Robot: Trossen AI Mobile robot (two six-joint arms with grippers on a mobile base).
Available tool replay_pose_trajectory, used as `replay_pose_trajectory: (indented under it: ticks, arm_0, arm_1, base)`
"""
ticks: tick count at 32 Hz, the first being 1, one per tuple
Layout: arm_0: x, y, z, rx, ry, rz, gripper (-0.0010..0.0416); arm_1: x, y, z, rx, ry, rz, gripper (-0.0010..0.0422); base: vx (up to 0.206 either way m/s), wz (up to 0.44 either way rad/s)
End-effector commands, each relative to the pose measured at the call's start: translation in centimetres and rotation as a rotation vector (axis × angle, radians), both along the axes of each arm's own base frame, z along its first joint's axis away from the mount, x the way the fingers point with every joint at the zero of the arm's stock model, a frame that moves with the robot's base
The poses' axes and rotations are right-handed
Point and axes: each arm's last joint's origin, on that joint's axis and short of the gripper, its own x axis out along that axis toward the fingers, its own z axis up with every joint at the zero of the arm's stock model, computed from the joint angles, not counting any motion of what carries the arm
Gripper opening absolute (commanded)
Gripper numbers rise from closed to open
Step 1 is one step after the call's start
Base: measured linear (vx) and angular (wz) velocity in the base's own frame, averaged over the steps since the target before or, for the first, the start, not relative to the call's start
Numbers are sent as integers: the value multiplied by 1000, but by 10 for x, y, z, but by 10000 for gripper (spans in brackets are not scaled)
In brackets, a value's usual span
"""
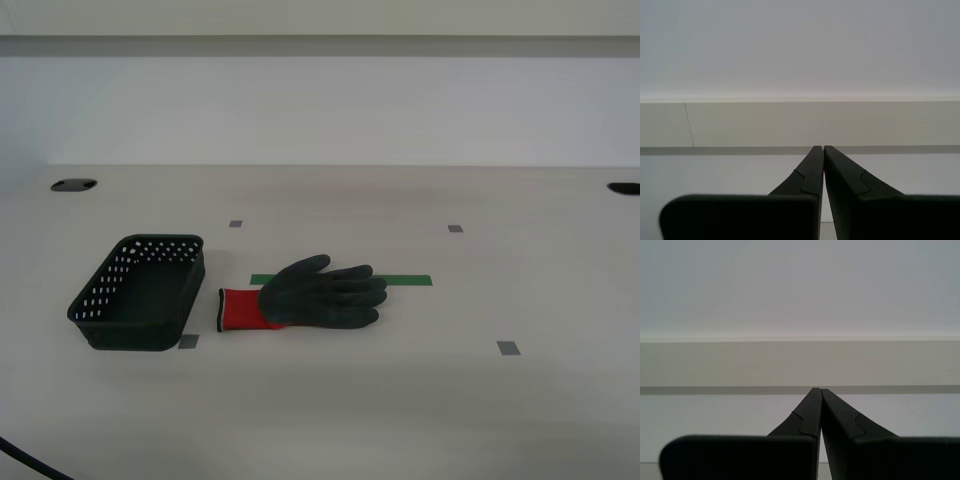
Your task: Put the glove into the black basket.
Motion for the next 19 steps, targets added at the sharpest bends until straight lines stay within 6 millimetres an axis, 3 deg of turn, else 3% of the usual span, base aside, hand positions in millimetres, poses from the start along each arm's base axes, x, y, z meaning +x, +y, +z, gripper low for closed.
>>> replay_pose_trajectory:
  ticks: [1,19]
  arm_0:
    - [0,0,1,0,-4,0,0]
    - [0,0,1,0,-4,0,1]
  arm_1:
    - [0,0,1,1,-4,-2,0]
    - [0,0,1,1,-6,-3,0]
  base:
    - [0,0]
    - [0,0]
